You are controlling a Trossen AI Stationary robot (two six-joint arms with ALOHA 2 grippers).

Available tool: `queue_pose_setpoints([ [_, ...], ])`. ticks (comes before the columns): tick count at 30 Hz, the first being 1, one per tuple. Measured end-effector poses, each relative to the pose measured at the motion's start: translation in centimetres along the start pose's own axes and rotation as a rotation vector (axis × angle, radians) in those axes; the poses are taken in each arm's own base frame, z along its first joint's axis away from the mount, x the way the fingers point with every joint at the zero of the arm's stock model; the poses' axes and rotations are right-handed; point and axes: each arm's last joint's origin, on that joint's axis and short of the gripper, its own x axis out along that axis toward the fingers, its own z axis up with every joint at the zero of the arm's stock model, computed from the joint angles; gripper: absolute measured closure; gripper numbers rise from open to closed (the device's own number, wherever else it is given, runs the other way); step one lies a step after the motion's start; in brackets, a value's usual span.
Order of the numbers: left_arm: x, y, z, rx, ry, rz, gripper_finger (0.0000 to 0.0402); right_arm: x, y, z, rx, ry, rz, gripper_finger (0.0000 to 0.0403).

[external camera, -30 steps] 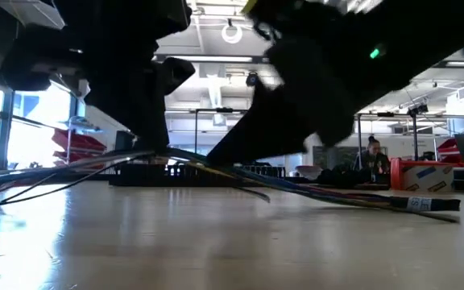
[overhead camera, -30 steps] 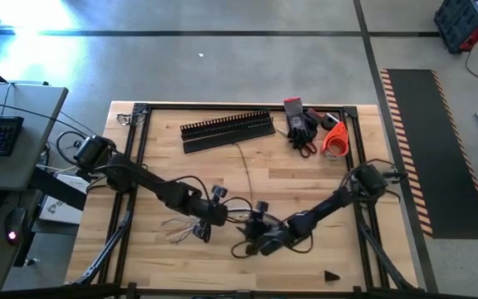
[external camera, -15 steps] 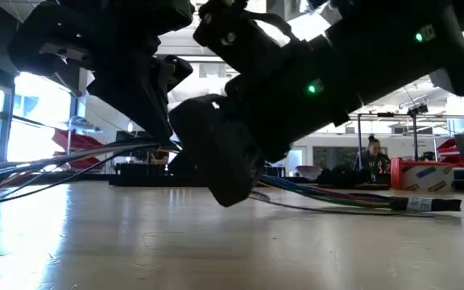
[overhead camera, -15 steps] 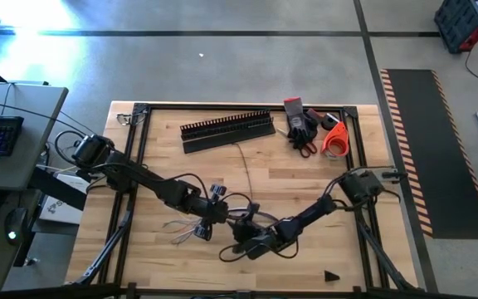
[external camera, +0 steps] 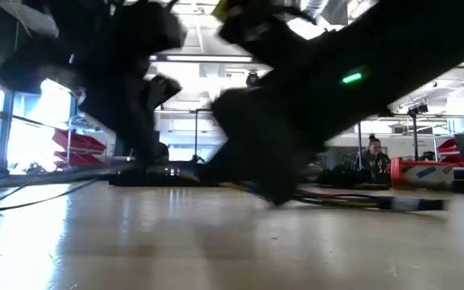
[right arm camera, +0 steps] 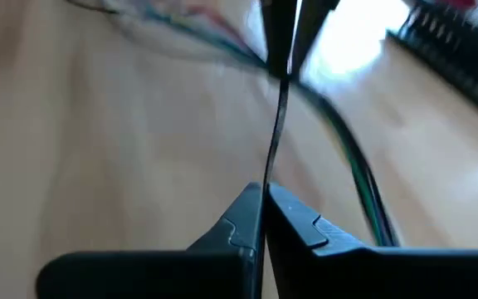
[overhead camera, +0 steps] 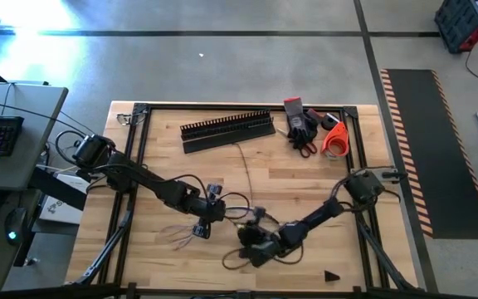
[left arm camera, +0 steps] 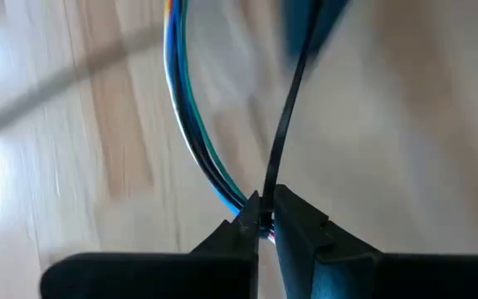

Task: Ziptie cables
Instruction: Wrap the top black zip tie around the colored cable bundle

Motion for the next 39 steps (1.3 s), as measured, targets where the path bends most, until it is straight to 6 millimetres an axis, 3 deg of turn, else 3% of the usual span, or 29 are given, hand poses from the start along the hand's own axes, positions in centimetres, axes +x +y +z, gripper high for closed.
queue_pose_setpoints([
  [7, 0.9, 0.0, -1.8, -0.030, 0.033, 0.065, 0.0401, -4.1, 0.1, -0.5, 0.021, 0.107, 0.021, 0.0402],
  [12, 0.6, 0.2, -1.7, -0.016, 0.019, 0.079, 0.0385, -4.2, -0.2, -0.1, 0.031, 0.146, 0.066, 0.0402],
  [21, -2.1, 0.6, -1.4, 0.009, 0.067, 0.061, 0.0270, -3.4, -0.4, 0.4, 0.029, 0.204, 0.179, 0.0402],
  [25, -1.7, 0.2, -1.4, 0.095, 0.067, 0.036, 0.0246, -3.4, -0.3, 0.3, 0.027, 0.202, 0.182, 0.0403],
  [35, 2.6, -0.6, -0.9, 0.235, 0.030, 0.016, 0.0284, -3.5, -0.2, 0.3, 0.027, 0.200, 0.185, 0.0403],
  [39, 2.8, -0.7, -1.0, 0.216, 0.037, 0.018, 0.0305, -3.7, -0.1, 0.1, 0.026, 0.216, 0.202, 0.0402],
])
